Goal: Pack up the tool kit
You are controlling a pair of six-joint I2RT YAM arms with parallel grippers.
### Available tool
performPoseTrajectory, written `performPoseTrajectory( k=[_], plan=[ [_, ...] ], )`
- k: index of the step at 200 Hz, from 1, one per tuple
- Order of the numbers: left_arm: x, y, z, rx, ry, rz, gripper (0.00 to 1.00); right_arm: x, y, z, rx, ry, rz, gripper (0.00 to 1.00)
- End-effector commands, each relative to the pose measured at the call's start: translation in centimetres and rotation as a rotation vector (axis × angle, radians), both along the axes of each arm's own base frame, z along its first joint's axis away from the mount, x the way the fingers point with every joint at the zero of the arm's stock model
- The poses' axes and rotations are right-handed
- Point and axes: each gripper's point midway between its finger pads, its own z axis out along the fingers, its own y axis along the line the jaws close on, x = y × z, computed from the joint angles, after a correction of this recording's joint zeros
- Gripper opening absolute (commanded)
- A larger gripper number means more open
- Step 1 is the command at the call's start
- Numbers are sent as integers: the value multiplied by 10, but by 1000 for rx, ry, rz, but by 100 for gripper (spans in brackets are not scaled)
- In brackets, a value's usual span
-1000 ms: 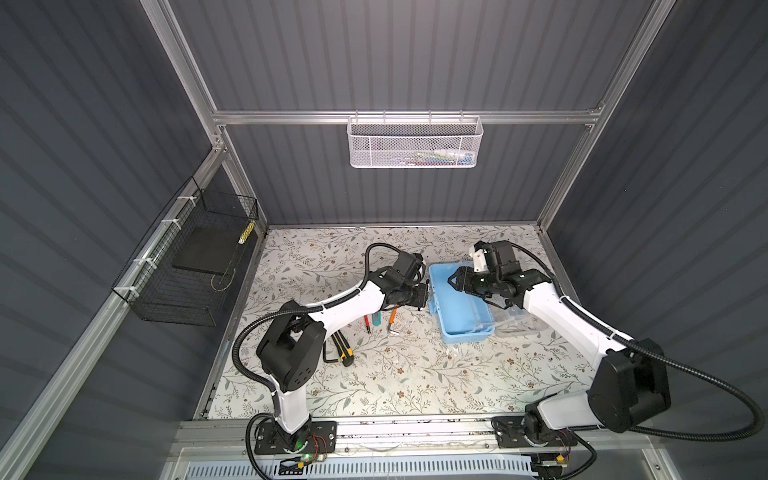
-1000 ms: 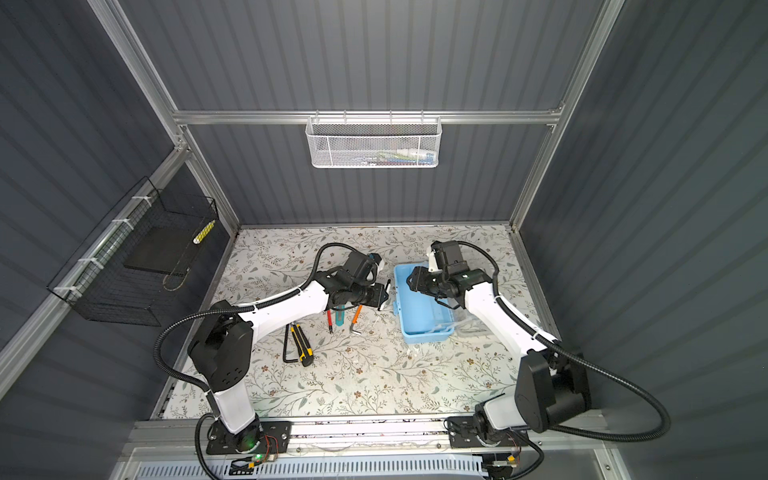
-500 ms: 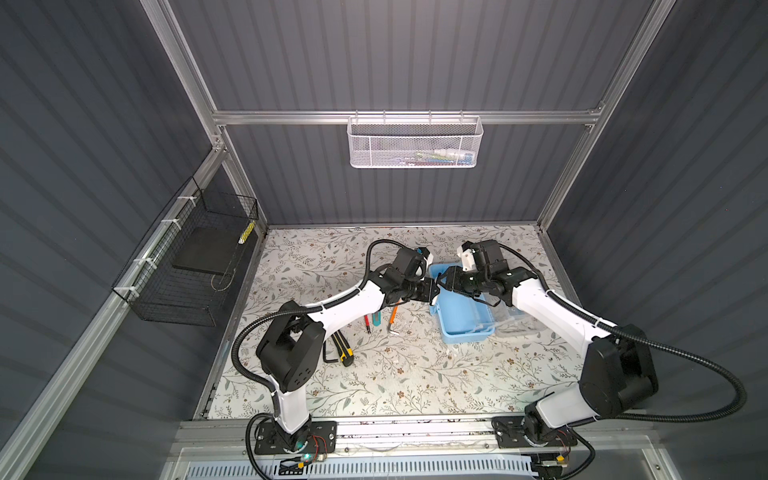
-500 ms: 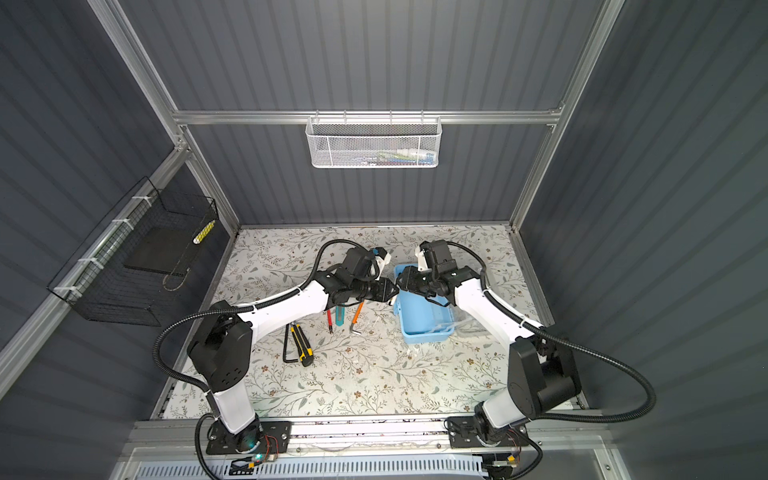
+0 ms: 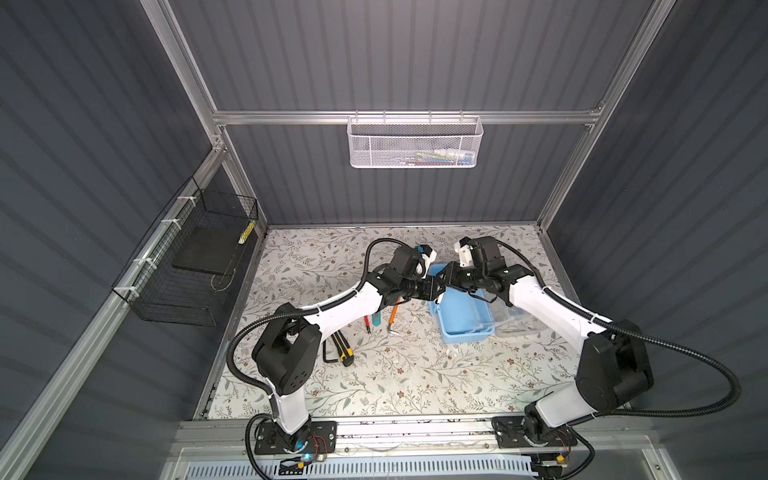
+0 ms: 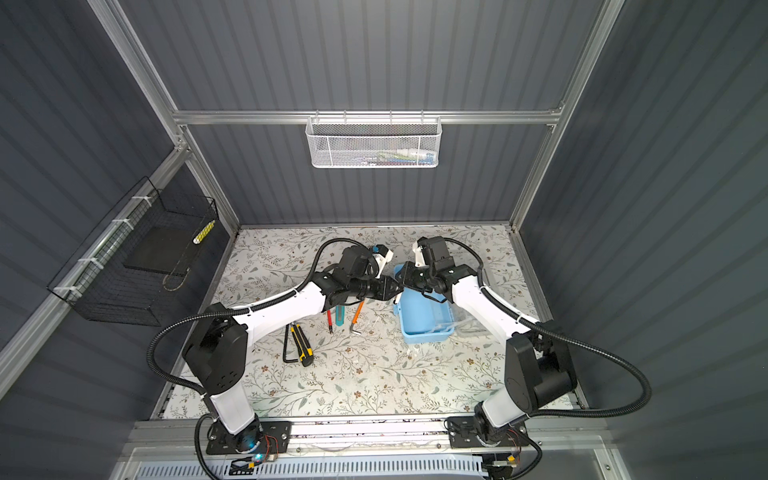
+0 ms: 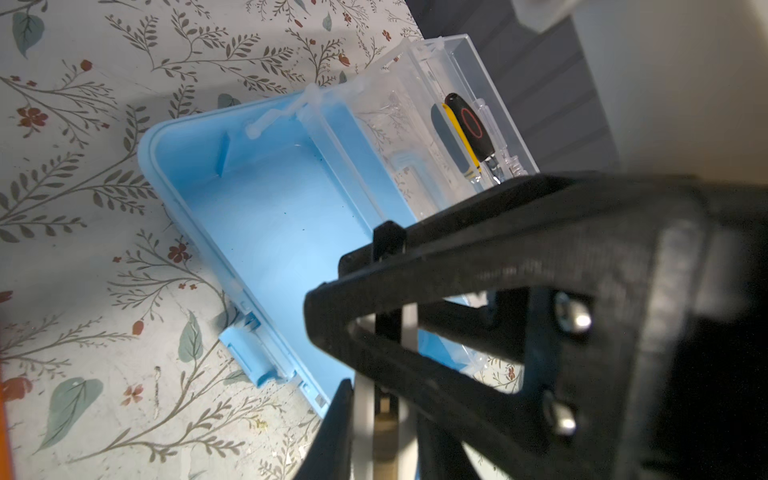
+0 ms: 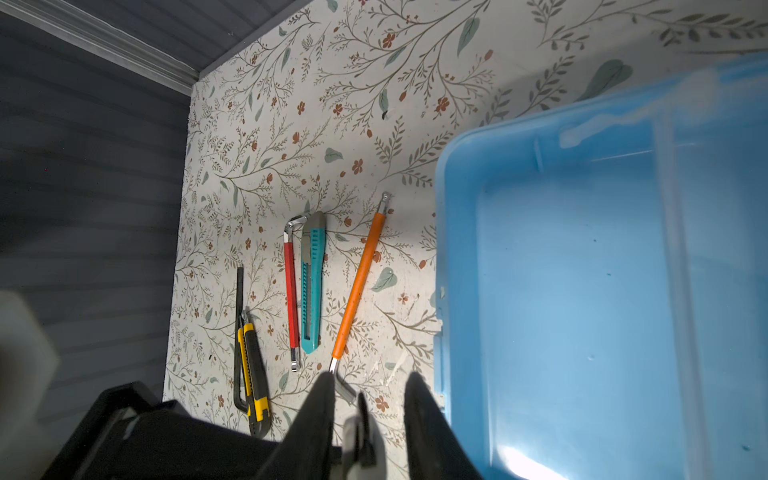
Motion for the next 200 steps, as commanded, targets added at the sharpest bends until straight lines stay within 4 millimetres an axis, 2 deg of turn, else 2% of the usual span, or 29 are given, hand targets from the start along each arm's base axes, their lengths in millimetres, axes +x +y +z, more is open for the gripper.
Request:
performPoseTrajectory(
  k=[1,23,58,77,85,96,106,120,125,142,200],
  plan=[
    [-6,-6,26,-74,-35,-27,16,-4,11,6,42,9,40,26],
    [-8,-6,26,-79,-31,-28,18,-4,13,11,54,0,45,22],
    [-6,-4,25,-77,-29,-13,31,-9,11,15,60,3,64,7],
    [-5,-1,25,-72,-33,3,37,-11,7,19,52,-2,66,4],
    [-5,0,25,-69,-37,9,42,-12,5,21,50,-8,65,3],
    [-2,4,25,-61,-46,32,58,-13,0,25,40,-13,63,3],
    [1,8,26,-50,-53,52,68,-12,-3,29,20,-30,63,3],
    [3,16,24,-27,-63,76,79,-19,-13,29,-39,-12,67,3],
    [4,20,24,-17,-64,87,82,-16,-22,30,-87,-23,42,3],
    [9,34,18,20,-66,122,89,-16,-41,31,-215,-29,29,3],
    [20,84,-9,117,-10,209,91,-11,-102,23,-599,9,26,3]
  ],
)
